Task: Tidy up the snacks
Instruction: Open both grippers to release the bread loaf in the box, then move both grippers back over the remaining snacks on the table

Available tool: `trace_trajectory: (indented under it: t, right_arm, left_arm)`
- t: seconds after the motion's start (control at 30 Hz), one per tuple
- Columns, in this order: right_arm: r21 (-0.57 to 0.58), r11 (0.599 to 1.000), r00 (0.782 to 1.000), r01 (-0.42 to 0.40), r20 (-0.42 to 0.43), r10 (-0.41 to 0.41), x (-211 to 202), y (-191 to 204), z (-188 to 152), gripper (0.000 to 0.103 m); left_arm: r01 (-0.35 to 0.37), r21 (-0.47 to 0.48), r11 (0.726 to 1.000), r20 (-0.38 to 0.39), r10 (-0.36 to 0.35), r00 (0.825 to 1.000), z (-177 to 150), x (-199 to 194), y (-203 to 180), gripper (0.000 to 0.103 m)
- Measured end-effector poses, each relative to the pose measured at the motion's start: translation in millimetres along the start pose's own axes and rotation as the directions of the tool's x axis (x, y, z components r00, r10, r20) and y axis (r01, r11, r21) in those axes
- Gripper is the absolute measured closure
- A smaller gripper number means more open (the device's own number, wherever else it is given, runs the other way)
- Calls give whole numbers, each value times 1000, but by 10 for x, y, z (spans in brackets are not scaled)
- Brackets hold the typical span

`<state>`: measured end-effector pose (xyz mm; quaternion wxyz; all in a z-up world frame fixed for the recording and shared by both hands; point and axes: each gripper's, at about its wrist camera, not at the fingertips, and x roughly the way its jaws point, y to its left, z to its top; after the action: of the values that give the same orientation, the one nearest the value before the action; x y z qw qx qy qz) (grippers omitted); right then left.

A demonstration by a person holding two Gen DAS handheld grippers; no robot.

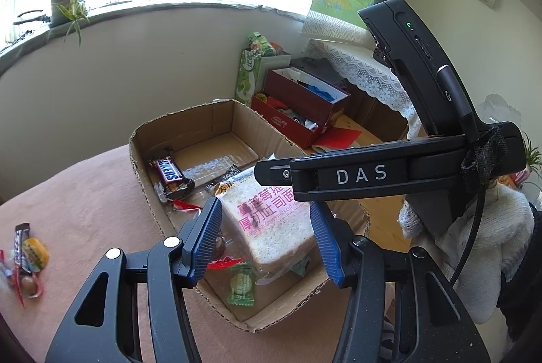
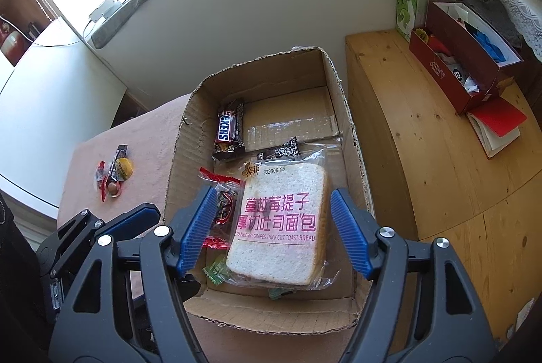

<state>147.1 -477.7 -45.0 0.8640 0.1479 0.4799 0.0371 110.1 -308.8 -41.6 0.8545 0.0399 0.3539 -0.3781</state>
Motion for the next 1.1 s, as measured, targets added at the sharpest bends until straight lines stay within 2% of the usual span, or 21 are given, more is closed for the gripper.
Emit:
trace_trajectory:
  t: [0.33,0.57,0.6,0.67,0.87,1.1]
  right_arm:
    - [-30,1000,997,-10,73,12,-128,295,-133,30]
    - [-136,991,987,-10,158,31,-262,759,-292,30]
    - [-155,988,986,-15,164,41,-271,840,-327,29]
    - [-189,982,984,-21,172,55,-275,1001,-392,18]
    - [-267,963,983,-36,164,83,-176,1458,-603,17]
    - [-305,948,987,-94,96,129,157,1862,-900,17]
  left_arm:
    - [-31,-52,998,37,33,999,-179,-384,324,50]
    - [-85,-115,990,61,93,994,-366,-729,750,50]
    - [-95,-128,987,62,104,993,-400,-784,828,50]
    - [-120,-149,982,62,130,990,-476,-891,978,50]
    - [-222,-249,943,72,247,966,-696,-1255,1501,48]
    - [-311,-350,884,23,340,940,-950,-1457,2065,41]
